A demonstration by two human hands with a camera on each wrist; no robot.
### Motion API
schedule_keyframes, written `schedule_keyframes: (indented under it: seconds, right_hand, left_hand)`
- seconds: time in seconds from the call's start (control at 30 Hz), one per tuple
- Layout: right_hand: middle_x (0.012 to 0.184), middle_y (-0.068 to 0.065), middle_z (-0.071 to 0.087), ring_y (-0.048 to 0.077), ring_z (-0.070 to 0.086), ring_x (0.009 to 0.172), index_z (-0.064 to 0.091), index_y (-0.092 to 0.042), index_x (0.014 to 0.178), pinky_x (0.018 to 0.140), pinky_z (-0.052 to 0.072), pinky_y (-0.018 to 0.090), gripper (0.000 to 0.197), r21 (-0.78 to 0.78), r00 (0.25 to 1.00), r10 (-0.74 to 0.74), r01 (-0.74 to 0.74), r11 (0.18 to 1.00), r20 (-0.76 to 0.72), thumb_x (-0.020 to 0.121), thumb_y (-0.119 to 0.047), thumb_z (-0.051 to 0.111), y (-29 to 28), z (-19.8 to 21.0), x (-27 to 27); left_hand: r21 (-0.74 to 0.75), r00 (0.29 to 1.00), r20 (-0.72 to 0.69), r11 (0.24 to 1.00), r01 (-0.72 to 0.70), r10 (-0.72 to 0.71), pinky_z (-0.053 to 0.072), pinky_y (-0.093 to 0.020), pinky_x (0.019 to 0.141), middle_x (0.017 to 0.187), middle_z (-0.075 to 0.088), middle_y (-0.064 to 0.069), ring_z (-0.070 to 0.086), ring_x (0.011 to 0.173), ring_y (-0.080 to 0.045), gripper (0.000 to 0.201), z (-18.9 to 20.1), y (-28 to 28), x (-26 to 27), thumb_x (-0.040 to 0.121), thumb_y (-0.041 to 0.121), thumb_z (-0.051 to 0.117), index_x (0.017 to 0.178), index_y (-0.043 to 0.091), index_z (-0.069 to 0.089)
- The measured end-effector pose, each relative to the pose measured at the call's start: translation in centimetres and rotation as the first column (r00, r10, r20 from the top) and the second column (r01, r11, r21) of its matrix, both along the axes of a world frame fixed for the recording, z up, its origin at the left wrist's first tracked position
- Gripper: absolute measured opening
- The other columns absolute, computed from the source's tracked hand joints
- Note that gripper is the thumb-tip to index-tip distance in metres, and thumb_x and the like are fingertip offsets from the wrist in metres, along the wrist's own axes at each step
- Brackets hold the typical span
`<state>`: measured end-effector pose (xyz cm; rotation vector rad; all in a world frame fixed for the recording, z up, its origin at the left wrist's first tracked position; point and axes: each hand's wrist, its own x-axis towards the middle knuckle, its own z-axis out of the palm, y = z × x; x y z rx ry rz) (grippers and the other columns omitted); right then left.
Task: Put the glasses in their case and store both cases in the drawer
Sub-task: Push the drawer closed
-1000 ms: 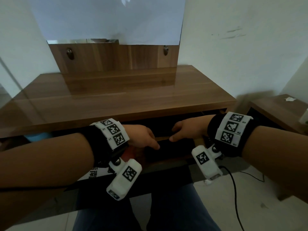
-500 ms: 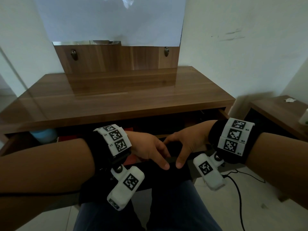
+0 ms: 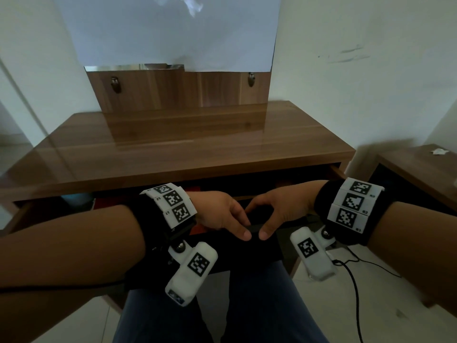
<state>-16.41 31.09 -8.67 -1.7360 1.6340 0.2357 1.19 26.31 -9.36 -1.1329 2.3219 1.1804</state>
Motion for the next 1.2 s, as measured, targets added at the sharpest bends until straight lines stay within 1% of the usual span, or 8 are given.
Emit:
schedule_keyframes:
  seconds: [0.13, 0.3, 0.5, 0.57, 0.63, 0.77, 0.9, 1.2]
  right_hand:
    - [0.132, -0.009, 0.056, 0.014, 0.053, 0.121, 0.048, -0.032, 0.135, 0.102, 0.042, 0.031, 0.072, -0.072, 0.997, -0.041, 0.047, 0.996, 0.072, 0.070, -0.040, 0.080, -0.6, -0.2, -0.1]
    - [0.126, -0.006, 0.059, 0.012, 0.055, 0.116, 0.053, -0.028, 0.130, 0.095, 0.044, 0.026, 0.061, -0.240, 0.993, -0.041, 0.067, 0.968, 0.113, 0.075, -0.031, 0.078, -1.2, -0.6, -0.2]
    - [0.117, -0.004, 0.049, 0.015, 0.044, 0.111, 0.050, -0.032, 0.129, 0.094, 0.041, 0.029, 0.065, -0.556, 1.000, -0.010, 0.021, 0.831, 0.023, 0.071, -0.038, 0.079, -1.9, -1.2, 0.0]
    - [0.123, -0.002, 0.045, 0.018, 0.038, 0.117, 0.045, -0.033, 0.133, 0.099, 0.038, 0.034, 0.074, -0.635, 0.999, -0.036, 0.024, 0.773, -0.007, 0.069, -0.045, 0.078, -2.1, -1.2, 0.1]
    - [0.133, 0.000, 0.039, 0.022, 0.032, 0.125, 0.038, -0.034, 0.139, 0.107, 0.033, 0.041, 0.083, -0.686, 0.996, -0.082, 0.042, 0.727, -0.026, 0.067, -0.051, 0.076, -2.4, -1.2, 0.1]
    - [0.160, 0.001, 0.008, 0.026, -0.002, 0.148, 0.013, -0.035, 0.150, 0.118, 0.002, 0.054, 0.112, -0.669, 0.982, -0.141, 0.021, 0.743, -0.126, 0.061, -0.066, 0.073, -3.5, -2.3, -0.1]
    - [0.162, -0.002, -0.005, 0.023, -0.015, 0.148, 0.001, -0.038, 0.151, 0.114, -0.009, 0.058, 0.121, -0.633, 0.970, -0.180, 0.038, 0.773, -0.162, 0.058, -0.068, 0.073, -4.4, -3.8, -0.4]
    - [0.160, -0.005, 0.011, 0.021, -0.003, 0.149, 0.020, -0.042, 0.146, 0.114, -0.008, 0.057, 0.103, -0.737, 0.966, -0.256, 0.152, 0.659, -0.030, 0.062, -0.059, 0.076, -4.9, -5.0, 0.1]
  left_hand:
    - [-0.055, 0.998, -0.051, 0.997, -0.048, 0.045, 0.047, -0.027, 0.093, 0.092, 0.068, 0.013, 0.063, 0.097, -0.009, 0.032, -0.4, -0.9, 0.1, 0.070, 0.041, 0.075, 0.100, 0.031, 0.072]
    - [-0.123, 0.972, -0.197, 0.981, -0.152, 0.126, 0.045, -0.018, 0.076, 0.084, 0.066, 0.013, 0.061, 0.084, -0.005, 0.029, -1.1, -2.0, 0.4, 0.070, 0.036, 0.077, 0.097, 0.027, 0.071]
    - [-0.370, 0.920, -0.385, 0.901, -0.228, 0.076, 0.045, -0.005, 0.059, 0.092, 0.062, 0.011, 0.056, 0.072, 0.002, 0.034, -0.8, -2.7, 0.8, 0.072, 0.024, 0.077, 0.104, 0.022, 0.066]
    - [-0.517, 0.921, -0.388, 0.822, -0.239, 0.023, 0.043, -0.013, 0.070, 0.101, 0.055, 0.010, 0.051, 0.082, -0.001, 0.039, -0.5, -3.1, 0.9, 0.070, 0.032, 0.076, 0.107, 0.027, 0.063]
    - [-0.592, 0.918, -0.395, 0.758, -0.275, 0.025, 0.043, -0.027, 0.093, 0.116, 0.048, 0.007, 0.046, 0.107, -0.011, 0.054, -0.3, -3.4, 1.2, 0.067, 0.042, 0.075, 0.118, 0.033, 0.057]
    - [-0.710, 0.976, -0.201, 0.674, -0.203, 0.081, 0.016, -0.046, 0.119, 0.155, 0.023, 0.001, 0.013, 0.145, -0.024, 0.100, -0.5, -3.9, 1.3, 0.059, 0.064, 0.069, 0.146, 0.035, 0.029]
    - [-0.736, 0.991, -0.008, 0.669, -0.098, 0.136, -0.001, -0.049, 0.119, 0.163, 0.001, 0.003, -0.005, 0.149, -0.024, 0.118, -1.9, -4.4, 1.3, 0.055, 0.072, 0.066, 0.152, 0.037, 0.006]
    - [-0.785, 0.976, -0.145, 0.582, -0.212, 0.161, 0.013, -0.043, 0.117, 0.161, 0.016, 0.010, 0.013, 0.147, -0.019, 0.103, -3.0, -4.9, 1.2, 0.059, 0.063, 0.069, 0.147, 0.046, 0.018]
